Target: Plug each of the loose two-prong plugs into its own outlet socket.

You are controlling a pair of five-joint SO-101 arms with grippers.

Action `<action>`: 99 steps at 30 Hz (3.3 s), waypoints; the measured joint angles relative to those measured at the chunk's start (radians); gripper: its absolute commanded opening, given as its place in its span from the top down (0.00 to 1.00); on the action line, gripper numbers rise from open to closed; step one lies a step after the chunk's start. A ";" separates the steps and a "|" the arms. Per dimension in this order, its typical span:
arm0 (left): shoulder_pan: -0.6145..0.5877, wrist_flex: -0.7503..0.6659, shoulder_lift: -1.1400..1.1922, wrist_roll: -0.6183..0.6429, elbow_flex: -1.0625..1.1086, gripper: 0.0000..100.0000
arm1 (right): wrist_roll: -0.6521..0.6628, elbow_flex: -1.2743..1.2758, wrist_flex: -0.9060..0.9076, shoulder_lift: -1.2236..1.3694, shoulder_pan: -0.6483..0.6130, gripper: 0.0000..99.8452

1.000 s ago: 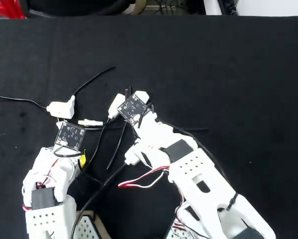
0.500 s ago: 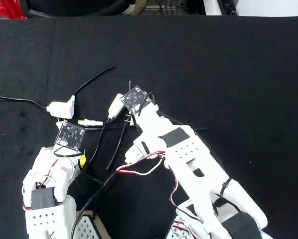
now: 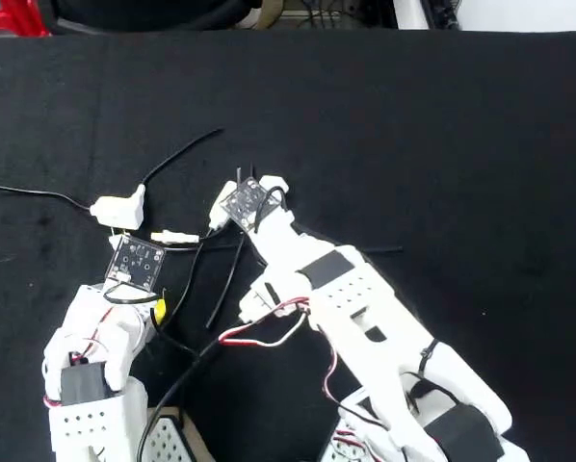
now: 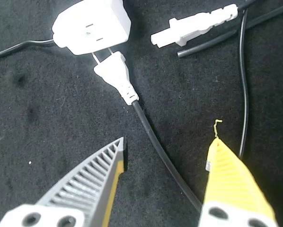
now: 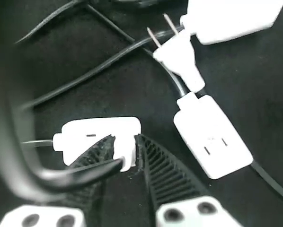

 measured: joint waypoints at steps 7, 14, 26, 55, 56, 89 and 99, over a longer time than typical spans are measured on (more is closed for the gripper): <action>0.000 0.000 0.000 0.000 0.000 0.72 | 0.000 0.002 0.000 0.002 0.000 0.99; 0.000 0.000 0.000 0.000 0.000 0.72 | 0.052 -0.021 -0.006 0.100 0.000 0.99; 0.000 0.000 0.000 0.000 0.000 0.72 | 0.074 -0.089 0.164 0.147 -0.005 0.77; 0.569 -0.221 0.436 0.359 -0.324 0.72 | 0.249 -0.132 0.575 -0.520 0.517 0.99; 0.589 -0.249 0.525 0.365 -0.356 0.72 | 0.245 -0.117 0.562 -0.520 0.517 0.99; 0.674 -0.224 1.537 0.359 -0.822 0.97 | 0.201 -0.011 0.453 -0.520 0.526 0.99; 0.252 0.190 1.240 0.023 -1.137 0.97 | 0.201 0.003 0.453 -0.520 0.526 0.99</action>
